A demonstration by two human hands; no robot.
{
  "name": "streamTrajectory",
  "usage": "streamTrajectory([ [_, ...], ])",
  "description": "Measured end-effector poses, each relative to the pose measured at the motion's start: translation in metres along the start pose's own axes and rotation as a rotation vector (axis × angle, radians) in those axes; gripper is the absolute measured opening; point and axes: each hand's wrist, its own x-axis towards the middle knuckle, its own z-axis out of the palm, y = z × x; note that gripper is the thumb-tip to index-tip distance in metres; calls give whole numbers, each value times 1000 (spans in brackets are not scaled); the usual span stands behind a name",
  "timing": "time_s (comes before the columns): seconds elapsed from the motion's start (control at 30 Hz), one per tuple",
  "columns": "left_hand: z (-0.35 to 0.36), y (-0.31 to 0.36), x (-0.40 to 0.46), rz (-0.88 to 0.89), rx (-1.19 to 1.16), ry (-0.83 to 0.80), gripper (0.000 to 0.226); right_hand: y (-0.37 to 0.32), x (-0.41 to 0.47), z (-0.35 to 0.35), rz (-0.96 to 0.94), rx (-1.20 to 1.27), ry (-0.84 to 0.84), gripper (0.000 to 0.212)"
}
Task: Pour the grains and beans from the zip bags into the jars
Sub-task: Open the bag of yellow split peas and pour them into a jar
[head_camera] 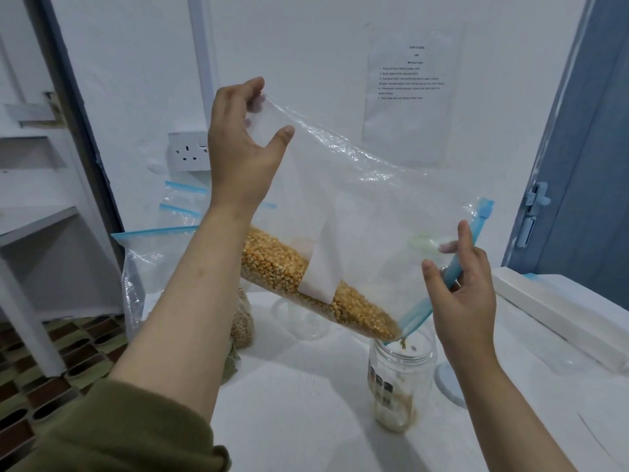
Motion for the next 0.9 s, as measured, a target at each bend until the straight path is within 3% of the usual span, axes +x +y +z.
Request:
streamTrajectory([
  [0.9, 0, 3, -2, 9, 32, -28, 56, -2, 0, -1, 20, 3, -7, 66],
])
